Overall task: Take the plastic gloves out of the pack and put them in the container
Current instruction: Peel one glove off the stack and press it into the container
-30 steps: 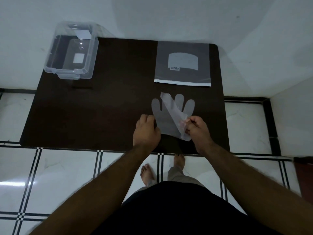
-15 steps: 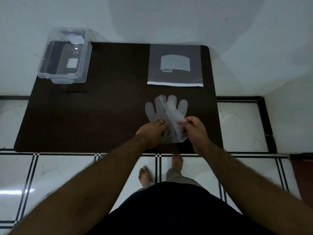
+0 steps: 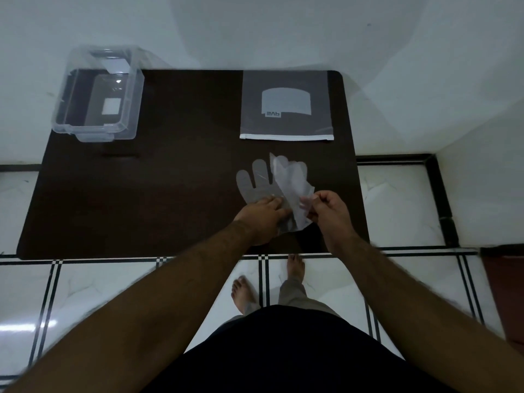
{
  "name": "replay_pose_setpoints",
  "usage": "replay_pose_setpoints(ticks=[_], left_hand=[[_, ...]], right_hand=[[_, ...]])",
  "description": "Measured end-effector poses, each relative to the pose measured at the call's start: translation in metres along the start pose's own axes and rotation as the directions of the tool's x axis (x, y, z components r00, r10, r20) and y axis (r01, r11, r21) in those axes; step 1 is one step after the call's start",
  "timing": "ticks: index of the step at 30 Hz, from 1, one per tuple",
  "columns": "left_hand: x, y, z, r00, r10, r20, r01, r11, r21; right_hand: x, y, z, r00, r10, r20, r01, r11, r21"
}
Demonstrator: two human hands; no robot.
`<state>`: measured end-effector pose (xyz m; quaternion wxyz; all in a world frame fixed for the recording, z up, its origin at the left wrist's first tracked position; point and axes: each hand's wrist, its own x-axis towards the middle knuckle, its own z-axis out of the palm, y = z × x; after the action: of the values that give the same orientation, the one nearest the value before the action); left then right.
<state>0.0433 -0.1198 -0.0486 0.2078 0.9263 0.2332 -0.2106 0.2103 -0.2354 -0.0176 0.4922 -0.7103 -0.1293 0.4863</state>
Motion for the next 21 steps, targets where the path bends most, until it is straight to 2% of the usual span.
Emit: replay_pose_setpoints(ticks=[3,10,13,17,21], left_hand=[[-0.001,-0.001,0.004,0.999,0.023,0.034,-0.026,0.996,0.085],[-0.001,0.006,-0.003,0.999,0.01,0.047,-0.015,0.993,0.117],[0.003,0.017,-0.015,0.999,0.048,0.016,-0.049,0.992,0.118],[0.008,0.027,-0.022,0.99,0.103,0.092,-0.12,0.971,0.205],[0.01,0.033,-0.027,0.99,0.112,0.089,-0.132,0.953,0.273]], right_hand=[[-0.002,-0.009,-0.003,1.0,-0.012,-0.029,0.013,0.999,0.053],[-0.005,-0.019,-0.01,0.998,-0.036,-0.055,0.04,0.996,0.084],[-0.007,-0.02,-0.013,0.998,-0.029,-0.06,0.034,0.996,0.081],[-0.009,-0.023,-0.02,0.996,-0.027,-0.079,0.034,0.996,0.08],[-0.012,-0.036,-0.026,0.993,-0.064,-0.103,0.072,0.995,0.073]])
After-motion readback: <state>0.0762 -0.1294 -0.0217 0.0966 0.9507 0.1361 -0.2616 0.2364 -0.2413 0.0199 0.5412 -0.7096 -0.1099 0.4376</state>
